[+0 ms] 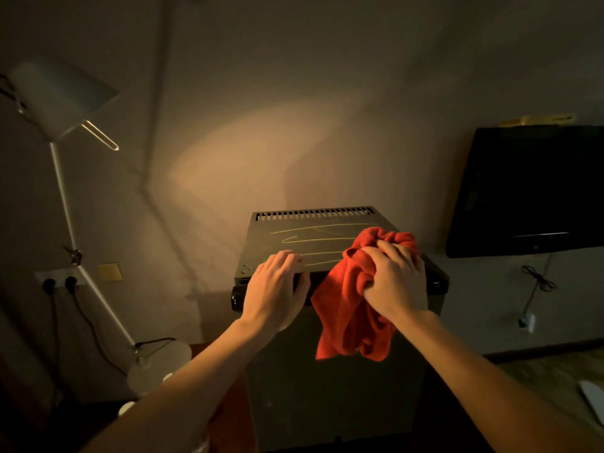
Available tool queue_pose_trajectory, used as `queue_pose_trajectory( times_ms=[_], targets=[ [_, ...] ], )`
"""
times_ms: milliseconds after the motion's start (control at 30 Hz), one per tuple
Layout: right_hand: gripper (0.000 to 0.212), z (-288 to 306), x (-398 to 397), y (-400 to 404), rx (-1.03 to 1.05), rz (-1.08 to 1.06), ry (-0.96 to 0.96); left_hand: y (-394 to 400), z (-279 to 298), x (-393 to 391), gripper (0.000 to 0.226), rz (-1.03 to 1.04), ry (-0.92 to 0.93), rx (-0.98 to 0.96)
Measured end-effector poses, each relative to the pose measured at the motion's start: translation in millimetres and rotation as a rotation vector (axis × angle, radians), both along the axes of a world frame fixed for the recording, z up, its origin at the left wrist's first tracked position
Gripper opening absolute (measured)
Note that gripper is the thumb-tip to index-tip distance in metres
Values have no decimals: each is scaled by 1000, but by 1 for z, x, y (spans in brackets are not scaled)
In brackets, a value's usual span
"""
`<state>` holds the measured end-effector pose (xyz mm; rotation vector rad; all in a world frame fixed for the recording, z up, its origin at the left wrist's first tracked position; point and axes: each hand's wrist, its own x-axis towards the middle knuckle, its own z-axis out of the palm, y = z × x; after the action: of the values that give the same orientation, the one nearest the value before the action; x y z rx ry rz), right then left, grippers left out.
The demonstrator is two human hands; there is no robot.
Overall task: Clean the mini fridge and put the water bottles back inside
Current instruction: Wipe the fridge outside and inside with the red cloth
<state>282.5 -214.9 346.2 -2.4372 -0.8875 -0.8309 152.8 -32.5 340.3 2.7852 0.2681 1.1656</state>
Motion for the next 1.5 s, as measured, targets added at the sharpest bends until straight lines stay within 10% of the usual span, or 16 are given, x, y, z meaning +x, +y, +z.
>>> queue_pose_trajectory(
  times_ms=[567, 1000, 1500],
  targets=[
    [47, 32, 45, 73, -381, 350, 308, 8, 17, 55, 33, 185, 112, -123],
    [51, 32, 146, 23, -391, 46, 407, 21, 15, 104, 30, 90, 141, -171],
    [56, 28, 59, 190, -503, 154, 379, 99, 27, 82, 39, 51, 142, -186]
  ],
)
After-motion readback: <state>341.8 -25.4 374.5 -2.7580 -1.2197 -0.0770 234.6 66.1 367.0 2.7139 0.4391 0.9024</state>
